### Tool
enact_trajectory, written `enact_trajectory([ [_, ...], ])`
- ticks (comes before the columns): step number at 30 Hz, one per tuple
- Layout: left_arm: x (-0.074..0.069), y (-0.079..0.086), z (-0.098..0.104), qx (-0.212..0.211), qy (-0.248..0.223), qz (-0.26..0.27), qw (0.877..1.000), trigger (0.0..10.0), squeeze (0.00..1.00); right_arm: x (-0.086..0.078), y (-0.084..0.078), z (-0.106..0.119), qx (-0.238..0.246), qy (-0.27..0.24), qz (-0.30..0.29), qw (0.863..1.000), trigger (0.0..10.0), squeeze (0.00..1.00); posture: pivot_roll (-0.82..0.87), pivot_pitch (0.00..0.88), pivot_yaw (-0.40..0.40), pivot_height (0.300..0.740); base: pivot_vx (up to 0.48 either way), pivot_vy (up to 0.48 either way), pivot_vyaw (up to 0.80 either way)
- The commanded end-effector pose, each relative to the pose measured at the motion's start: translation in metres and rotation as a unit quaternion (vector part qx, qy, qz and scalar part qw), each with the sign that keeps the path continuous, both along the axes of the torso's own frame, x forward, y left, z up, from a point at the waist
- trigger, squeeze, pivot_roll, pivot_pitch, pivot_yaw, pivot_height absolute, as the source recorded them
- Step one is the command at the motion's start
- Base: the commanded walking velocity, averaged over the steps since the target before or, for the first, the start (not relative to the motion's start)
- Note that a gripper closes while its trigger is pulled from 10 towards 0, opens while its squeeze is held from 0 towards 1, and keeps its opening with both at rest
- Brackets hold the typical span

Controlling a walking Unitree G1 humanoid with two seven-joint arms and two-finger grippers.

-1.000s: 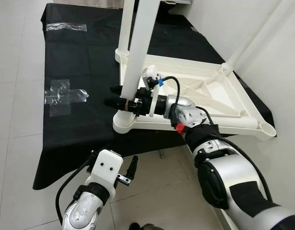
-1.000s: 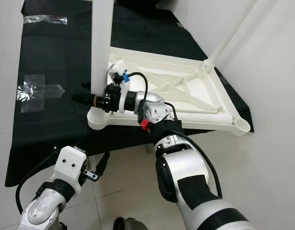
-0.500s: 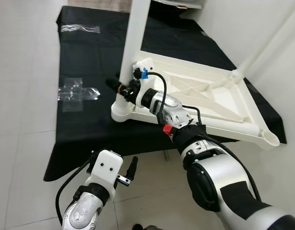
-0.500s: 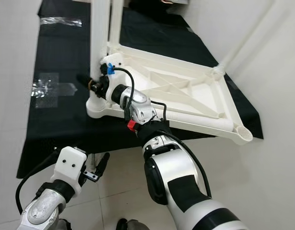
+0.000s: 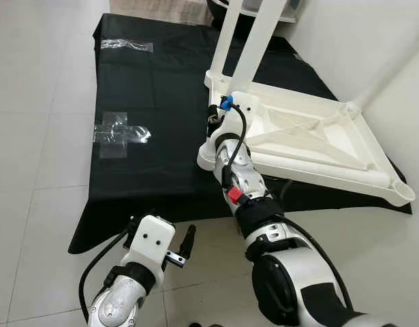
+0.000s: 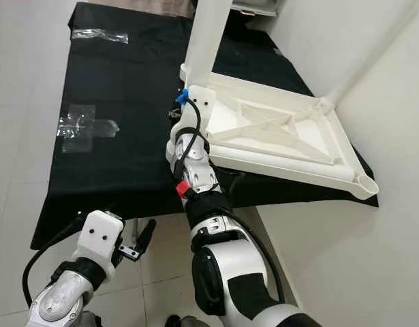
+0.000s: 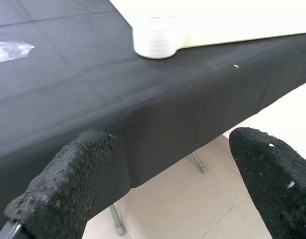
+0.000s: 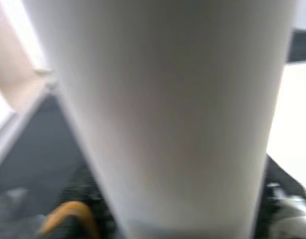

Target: Building children table

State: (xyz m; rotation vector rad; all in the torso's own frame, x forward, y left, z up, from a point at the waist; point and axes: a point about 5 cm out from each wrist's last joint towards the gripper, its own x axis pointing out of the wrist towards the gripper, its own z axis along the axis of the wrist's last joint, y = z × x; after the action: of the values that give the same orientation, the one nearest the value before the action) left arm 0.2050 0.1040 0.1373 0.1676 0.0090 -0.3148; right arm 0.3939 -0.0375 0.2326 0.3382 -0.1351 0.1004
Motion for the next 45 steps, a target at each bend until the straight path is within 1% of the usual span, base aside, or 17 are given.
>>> enact_trajectory([
  [1, -0.002, -0.003, -0.005, 0.001, 0.009, -0.009, 1.0, 10.0, 0.0, -0.006, 0.016, -0.003, 0.02, -0.006, 0.027, 0.999, 10.0, 1.0, 0.15, 0.134, -0.222, 0.74, 0.0, 0.0, 0.0],
  [2, -0.002, -0.003, -0.005, 0.0, 0.009, -0.009, 1.0, 10.0, 0.0, -0.006, 0.015, 0.003, 0.016, -0.025, 0.036, 0.999, 10.0, 1.0, 0.15, 0.135, -0.219, 0.74, 0.0, 0.0, 0.0],
  [3, -0.002, -0.003, -0.005, 0.0, 0.009, -0.009, 1.0, 10.0, 0.0, -0.006, 0.014, 0.011, 0.025, -0.046, 0.065, 0.996, 10.0, 0.0, 0.15, 0.137, -0.22, 0.74, 0.0, 0.0, 0.0],
  [9, -0.002, -0.003, -0.005, -0.001, 0.009, -0.009, 1.0, 10.0, 0.0, -0.002, 0.002, 0.025, 0.031, -0.087, 0.169, 0.981, 10.0, 0.0, 0.14, 0.143, -0.219, 0.74, 0.0, 0.0, 0.0],
  [12, -0.002, -0.003, -0.004, -0.002, 0.008, -0.009, 1.0, 10.0, 0.0, -0.002, -0.008, 0.027, -0.01, -0.104, 0.326, 0.94, 10.0, 0.0, 0.14, 0.142, -0.219, 0.74, 0.0, 0.0, 0.0],
  [15, -0.001, -0.004, -0.004, -0.002, 0.007, -0.008, 1.0, 10.0, 0.0, -0.014, -0.013, 0.018, -0.071, -0.098, 0.521, 0.845, 10.0, 0.0, 0.14, 0.143, -0.222, 0.74, 0.0, 0.0, 0.0],
  [23, 0.0, -0.004, -0.003, -0.001, 0.006, -0.007, 1.0, 10.0, 0.0, -0.031, 0.002, -0.002, -0.131, -0.066, 0.662, 0.735, 10.0, 0.0, 0.15, 0.149, -0.224, 0.74, 0.0, 0.0, 0.0],
  [24, 0.0, -0.004, -0.003, -0.001, 0.006, -0.007, 1.0, 10.0, 0.0, -0.032, 0.01, -0.007, -0.155, -0.058, 0.663, 0.73, 6.8, 0.0, 0.15, 0.151, -0.227, 0.74, 0.0, 0.0, 0.0],
  [25, 0.0, -0.004, -0.003, -0.001, 0.006, -0.007, 1.0, 10.0, 0.0, -0.032, 0.01, -0.007, -0.155, -0.058, 0.663, 0.73, 6.8, 0.0, 0.15, 0.151, -0.227, 0.74, 0.0, 0.0, 0.0],
  [26, -0.001, -0.003, -0.002, -0.001, 0.006, -0.006, 1.0, 10.0, 0.0, -0.031, 0.022, -0.008, -0.178, -0.061, 0.644, 0.741, 0.0, 0.0, 0.15, 0.152, -0.228, 0.74, 0.0, 0.0, 0.0],
  [32, -0.001, -0.003, -0.002, -0.002, 0.006, -0.005, 1.0, 10.0, 0.0, -0.018, 0.026, 0.005, -0.173, -0.08, 0.545, 0.817, 0.0, 0.0, 0.15, 0.149, -0.231, 0.74, 0.0, 0.0, 0.0],
  [33, -0.001, -0.003, -0.003, -0.002, 0.006, -0.004, 1.0, 10.0, 0.0, -0.01, 0.024, 0.011, -0.164, -0.08, 0.473, 0.862, 0.0, 0.0, 0.15, 0.143, -0.232, 0.74, 0.0, 0.0, 0.0],
  [34, -0.001, -0.003, -0.003, -0.002, 0.006, -0.004, 1.0, 10.0, 0.0, -0.01, 0.024, 0.011, -0.164, -0.08, 0.473, 0.862, 0.0, 0.0, 0.15, 0.143, -0.232, 0.74, 0.0, 0.0, 0.0],
  [35, -0.001, -0.004, -0.003, -0.003, 0.007, -0.005, 1.0, 10.0, 0.0, 0.007, 0.007, 0.02, -0.135, -0.062, 0.314, 0.938, 0.0, 0.0, 0.14, 0.133, -0.227, 0.74, 0.0, 0.0, 0.0],
  [39, -0.001, -0.004, -0.004, -0.004, 0.007, -0.006, 1.0, 10.0, 0.0, 0.012, -0.002, 0.02, -0.118, -0.049, 0.248, 0.96, 0.0, 0.0, 0.14, 0.133, -0.227, 0.74, 0.0, 0.0, 0.0],
  [41, -0.001, -0.005, -0.005, -0.003, 0.008, -0.009, 1.0, 10.0, 0.0, 0.019, -0.024, 0.011, -0.087, -0.004, 0.099, 0.991, 0.0, 0.0, 0.14, 0.125, -0.222, 0.74, 0.0, 0.0, 0.0],
  [45, -0.001, -0.006, -0.006, -0.001, 0.009, -0.011, 1.0, 10.0, 0.0, 0.012, -0.034, -0.011, -0.044, 0.052, -0.051, 0.996, 0.0, 0.0, 0.15, 0.117, -0.221, 0.74, 0.0, 0.0, 0.0],
])
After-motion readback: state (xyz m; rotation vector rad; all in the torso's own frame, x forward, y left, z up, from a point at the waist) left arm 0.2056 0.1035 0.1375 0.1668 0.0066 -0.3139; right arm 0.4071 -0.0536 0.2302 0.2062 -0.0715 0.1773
